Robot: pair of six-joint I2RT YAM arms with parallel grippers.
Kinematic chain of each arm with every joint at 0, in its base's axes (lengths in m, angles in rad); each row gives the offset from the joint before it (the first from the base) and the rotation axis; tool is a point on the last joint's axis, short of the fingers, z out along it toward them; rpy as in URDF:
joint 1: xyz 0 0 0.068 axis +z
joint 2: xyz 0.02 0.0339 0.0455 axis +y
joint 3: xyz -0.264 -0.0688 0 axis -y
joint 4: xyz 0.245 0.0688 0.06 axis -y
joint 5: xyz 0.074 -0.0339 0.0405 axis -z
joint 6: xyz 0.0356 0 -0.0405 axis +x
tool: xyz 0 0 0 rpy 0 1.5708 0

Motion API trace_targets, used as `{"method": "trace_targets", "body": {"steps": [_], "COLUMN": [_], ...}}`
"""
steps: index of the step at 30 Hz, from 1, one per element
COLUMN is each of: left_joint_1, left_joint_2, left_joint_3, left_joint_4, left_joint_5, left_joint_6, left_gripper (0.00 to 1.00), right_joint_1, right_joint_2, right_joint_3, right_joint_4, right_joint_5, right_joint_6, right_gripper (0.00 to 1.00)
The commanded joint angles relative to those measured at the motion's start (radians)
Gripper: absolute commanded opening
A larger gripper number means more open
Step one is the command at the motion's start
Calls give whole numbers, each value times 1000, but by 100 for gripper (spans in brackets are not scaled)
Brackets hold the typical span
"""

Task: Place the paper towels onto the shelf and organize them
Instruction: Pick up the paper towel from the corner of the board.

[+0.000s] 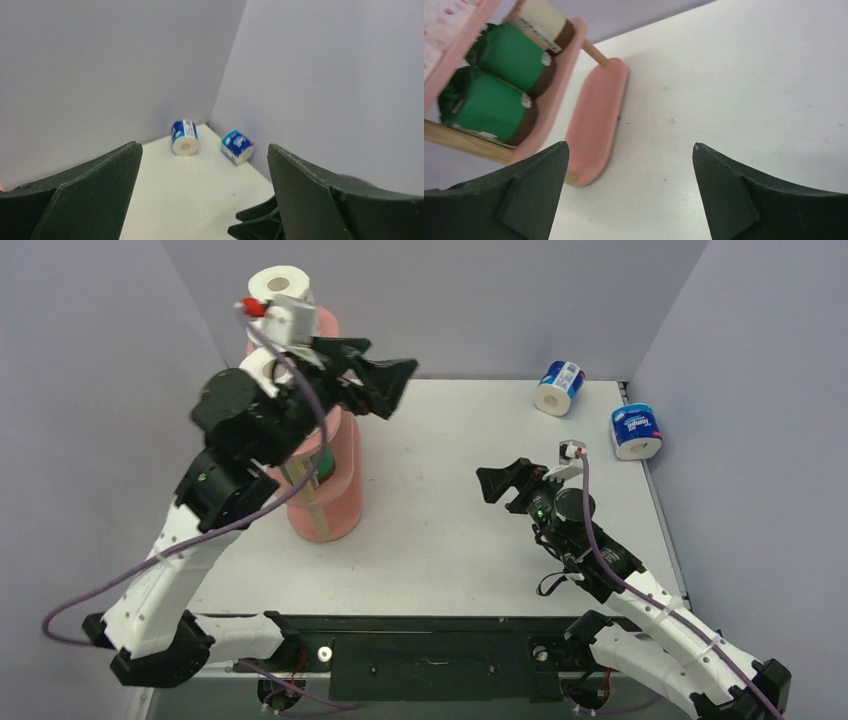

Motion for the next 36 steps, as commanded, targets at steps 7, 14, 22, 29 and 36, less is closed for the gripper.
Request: {"method": "trace_targets", "body": {"steps": [7,14,22,29,36], "left_joint_1": [-279,-357,-399,-412,-472], "left_joint_2": [217,188,126,112,140], "left_joint_3": [72,-220,-540,-662,-767], "left_joint_4": [-66,-27,-21,-52,-72], "left_joint_5": [-331,-454,-501,-542,-550], "left_joint_6": [174,59,-120,-277,-395], "left_gripper": [96,96,96,96,96], "right_joint_1": [-18,-124,-288,-373,-498], "right_joint_2": [-119,-58,100,93,94], "right_joint_3": [-74,-115,-135,-103,-32], "right_joint_4": [-277,-345,-333,-350,-386], "right_joint_5": [327,327,259,342,367], "right_joint_6": [-2,84,159,165,169], "right_gripper": [95,98,95,92,99]}}
